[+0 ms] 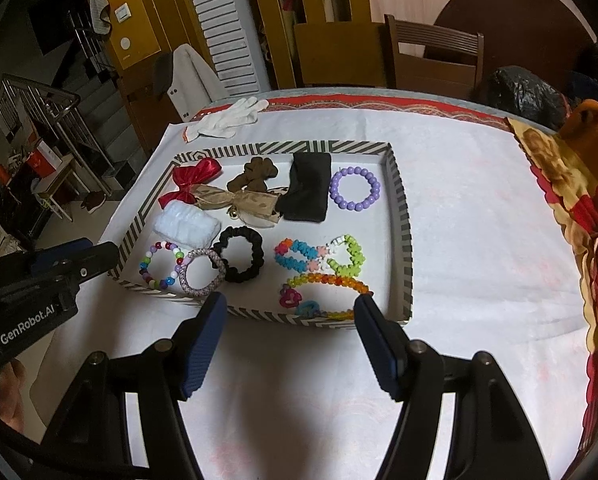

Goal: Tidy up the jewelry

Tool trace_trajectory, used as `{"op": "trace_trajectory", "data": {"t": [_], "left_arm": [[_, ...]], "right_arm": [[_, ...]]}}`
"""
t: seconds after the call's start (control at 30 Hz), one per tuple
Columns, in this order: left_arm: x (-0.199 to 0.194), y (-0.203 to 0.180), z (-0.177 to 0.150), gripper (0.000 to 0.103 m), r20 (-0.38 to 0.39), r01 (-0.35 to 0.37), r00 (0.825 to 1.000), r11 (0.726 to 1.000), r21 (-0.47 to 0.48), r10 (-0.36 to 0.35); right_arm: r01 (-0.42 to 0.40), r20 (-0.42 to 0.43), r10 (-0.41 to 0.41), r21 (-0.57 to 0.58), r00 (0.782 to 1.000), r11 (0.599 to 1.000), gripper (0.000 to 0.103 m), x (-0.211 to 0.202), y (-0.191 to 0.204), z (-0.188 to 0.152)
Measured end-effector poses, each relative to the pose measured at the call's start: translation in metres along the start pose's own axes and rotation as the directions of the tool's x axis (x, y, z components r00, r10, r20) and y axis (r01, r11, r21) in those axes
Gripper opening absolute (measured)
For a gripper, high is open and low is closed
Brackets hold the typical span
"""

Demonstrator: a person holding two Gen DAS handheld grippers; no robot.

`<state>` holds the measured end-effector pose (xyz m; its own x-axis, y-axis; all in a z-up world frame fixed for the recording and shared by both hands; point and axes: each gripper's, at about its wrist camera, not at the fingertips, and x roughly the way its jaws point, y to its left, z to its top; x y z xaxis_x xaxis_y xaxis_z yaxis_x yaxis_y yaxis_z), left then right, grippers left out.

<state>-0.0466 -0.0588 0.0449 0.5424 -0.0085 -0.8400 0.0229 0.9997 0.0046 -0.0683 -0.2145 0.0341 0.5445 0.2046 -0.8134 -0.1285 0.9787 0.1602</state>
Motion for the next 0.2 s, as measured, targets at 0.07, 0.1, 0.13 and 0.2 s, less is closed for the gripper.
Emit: {"op": "trace_trajectory", "data": {"t": [0.07, 0.1, 0.13, 0.2], "left_arm": [[0.0013, 0.0008, -0.0003, 0.028, 0.002, 0.009, 1.000, 1.000, 0.000, -0.009], [0.0017, 0.0006, -0.0009, 0.028, 0.007, 0.023, 1.000, 1.000, -0.001, -0.023], [0.0016, 0.0015, -0.0003, 0.028, 0.010, 0.031, 0.999, 1.000, -0.003, -0.031], [0.0024, 0.0011, -0.0009, 0.028, 0.016, 0.040, 0.999, 0.999, -0.003, -0.040]], "right_arm": [[-0.001, 0.001, 0.001, 0.001, 1.000, 1.000, 0.069, -0.0002, -0.0002, 0.0001], [-0.002, 0.001, 0.002, 0.003, 1.000, 1.000, 0.069, 0.0003, -0.0002, -0.0002], [-0.002, 0.001, 0.002, 0.003, 1.000, 1.000, 0.069, 0.0006, -0.0006, -0.0001], [-0.003, 0.002, 0.003, 0.009, 1.000, 1.000, 0.069, 0.0010, -0.0030, -0.0009]]}}
